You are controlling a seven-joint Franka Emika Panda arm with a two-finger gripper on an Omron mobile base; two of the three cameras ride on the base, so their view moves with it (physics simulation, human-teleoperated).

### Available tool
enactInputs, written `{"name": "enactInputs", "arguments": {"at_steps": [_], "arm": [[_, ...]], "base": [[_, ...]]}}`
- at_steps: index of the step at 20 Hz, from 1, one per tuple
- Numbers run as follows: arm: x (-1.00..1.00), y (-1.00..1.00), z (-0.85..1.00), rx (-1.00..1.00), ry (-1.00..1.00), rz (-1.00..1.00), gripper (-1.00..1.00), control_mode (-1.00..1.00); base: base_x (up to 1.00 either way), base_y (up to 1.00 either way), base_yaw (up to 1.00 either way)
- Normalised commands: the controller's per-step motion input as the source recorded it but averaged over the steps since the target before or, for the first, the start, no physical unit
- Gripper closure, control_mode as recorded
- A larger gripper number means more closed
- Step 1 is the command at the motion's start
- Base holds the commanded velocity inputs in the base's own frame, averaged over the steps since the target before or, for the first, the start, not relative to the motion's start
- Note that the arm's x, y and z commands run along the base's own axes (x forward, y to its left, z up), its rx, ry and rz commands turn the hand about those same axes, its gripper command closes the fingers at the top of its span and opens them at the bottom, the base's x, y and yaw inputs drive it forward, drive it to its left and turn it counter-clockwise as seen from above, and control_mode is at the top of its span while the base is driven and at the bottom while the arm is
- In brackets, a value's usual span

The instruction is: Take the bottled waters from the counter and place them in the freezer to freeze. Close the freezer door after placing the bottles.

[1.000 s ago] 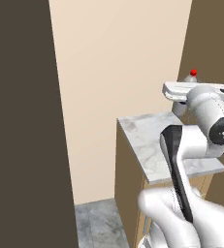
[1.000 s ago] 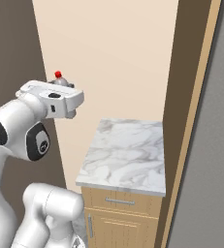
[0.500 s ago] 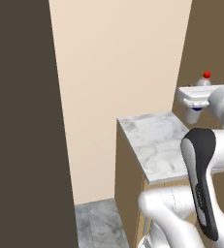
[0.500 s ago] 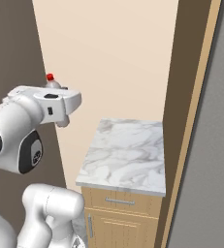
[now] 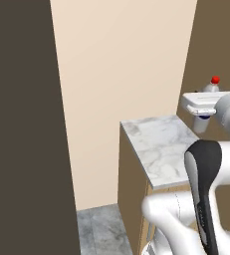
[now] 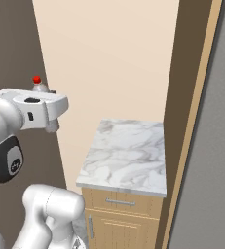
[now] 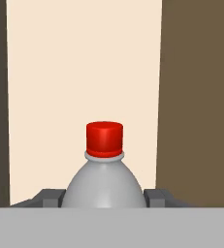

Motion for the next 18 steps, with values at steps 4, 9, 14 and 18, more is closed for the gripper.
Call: {"name": "enactInputs", "arguments": {"at_steps": [4,9,14,18], "arm": [[0.0,0.2,0.0,0.0,0.1,-0.08,1.0,-1.0],[-0.03,0.01,-0.14,0.0,0.04,-0.01,1.0,-1.0],[-0.07,0.0,-0.17,0.0,0.0,0.01,1.0,-1.0],[-0.02,0.0,-0.11,0.02,0.0,0.03,1.0,-1.0]], "base": [[0.0,0.0,0.0],[0.0,0.0,0.0],[0.0,0.0,0.0],[0.0,0.0,0.0]]}}
